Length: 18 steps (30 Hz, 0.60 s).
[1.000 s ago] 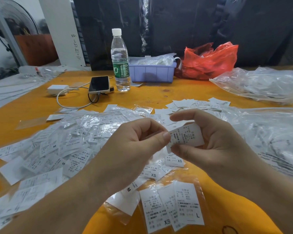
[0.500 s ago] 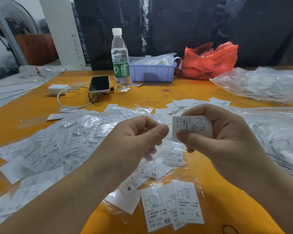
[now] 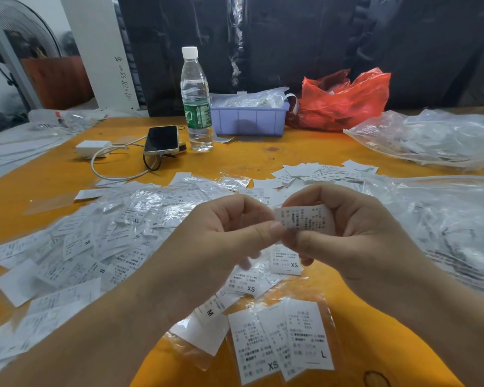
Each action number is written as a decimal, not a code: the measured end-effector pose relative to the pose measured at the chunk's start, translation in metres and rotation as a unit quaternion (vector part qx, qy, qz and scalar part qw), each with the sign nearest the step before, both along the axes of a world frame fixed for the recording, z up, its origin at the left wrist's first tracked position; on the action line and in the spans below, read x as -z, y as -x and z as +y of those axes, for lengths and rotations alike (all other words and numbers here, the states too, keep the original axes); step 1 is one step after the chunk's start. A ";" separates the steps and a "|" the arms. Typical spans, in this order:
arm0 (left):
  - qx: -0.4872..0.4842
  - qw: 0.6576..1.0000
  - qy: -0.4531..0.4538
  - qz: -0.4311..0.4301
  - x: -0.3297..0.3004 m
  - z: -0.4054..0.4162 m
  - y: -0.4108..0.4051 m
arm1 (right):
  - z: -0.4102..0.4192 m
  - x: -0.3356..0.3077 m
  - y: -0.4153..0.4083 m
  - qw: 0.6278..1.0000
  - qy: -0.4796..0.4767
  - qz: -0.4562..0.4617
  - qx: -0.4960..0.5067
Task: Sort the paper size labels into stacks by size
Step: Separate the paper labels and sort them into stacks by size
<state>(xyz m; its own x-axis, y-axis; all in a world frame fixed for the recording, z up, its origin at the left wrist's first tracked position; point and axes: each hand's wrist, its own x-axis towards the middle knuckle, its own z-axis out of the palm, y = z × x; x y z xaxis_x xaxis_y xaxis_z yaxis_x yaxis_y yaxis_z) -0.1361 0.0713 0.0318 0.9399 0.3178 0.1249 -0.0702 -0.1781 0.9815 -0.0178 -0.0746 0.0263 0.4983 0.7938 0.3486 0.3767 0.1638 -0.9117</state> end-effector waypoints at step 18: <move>-0.012 1.000 -0.006 -0.008 -0.001 -0.001 0.001 | -0.005 -0.010 0.001 0.992 -0.080 0.085 0.038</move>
